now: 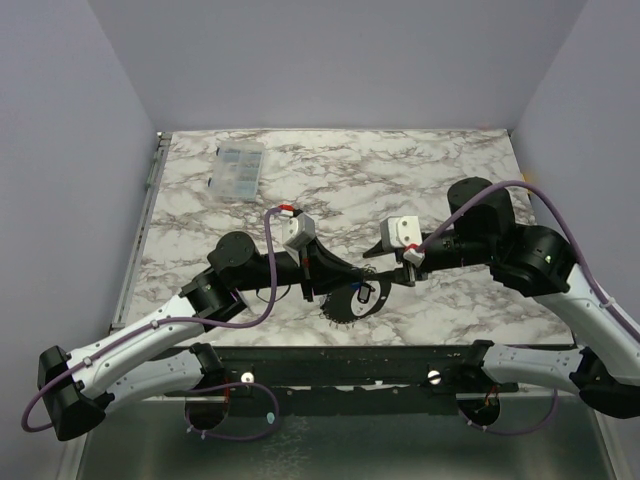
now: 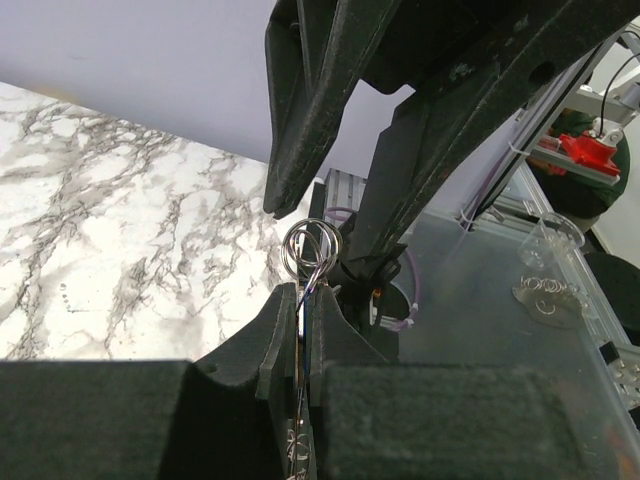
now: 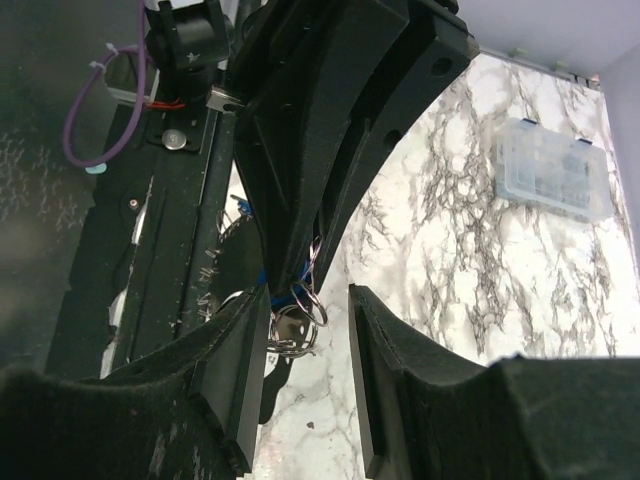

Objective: Put the keys on the keyring

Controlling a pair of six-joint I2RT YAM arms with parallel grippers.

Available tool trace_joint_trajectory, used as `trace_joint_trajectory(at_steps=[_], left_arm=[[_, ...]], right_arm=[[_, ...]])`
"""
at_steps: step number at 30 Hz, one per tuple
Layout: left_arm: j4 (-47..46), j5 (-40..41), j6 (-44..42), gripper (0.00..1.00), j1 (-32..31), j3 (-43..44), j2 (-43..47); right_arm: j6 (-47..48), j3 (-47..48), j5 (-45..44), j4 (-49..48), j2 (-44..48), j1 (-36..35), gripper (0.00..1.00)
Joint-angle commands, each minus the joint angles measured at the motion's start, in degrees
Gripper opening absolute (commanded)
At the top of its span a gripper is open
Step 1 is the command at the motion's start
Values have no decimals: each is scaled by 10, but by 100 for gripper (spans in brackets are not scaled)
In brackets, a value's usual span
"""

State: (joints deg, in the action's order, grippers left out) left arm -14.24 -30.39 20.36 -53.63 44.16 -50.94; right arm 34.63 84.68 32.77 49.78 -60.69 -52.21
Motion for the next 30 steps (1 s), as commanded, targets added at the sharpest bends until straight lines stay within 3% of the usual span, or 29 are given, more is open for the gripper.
trace_joint_trajectory(at_steps=[1, 30], left_arm=[[-14, -11, 6, 0, 2, 22, 1], [-17, -10, 16, 0, 1, 23, 7]], right_arm=[[6, 19, 21, 37, -3, -4, 45], [6, -1, 19, 26, -19, -4, 27]])
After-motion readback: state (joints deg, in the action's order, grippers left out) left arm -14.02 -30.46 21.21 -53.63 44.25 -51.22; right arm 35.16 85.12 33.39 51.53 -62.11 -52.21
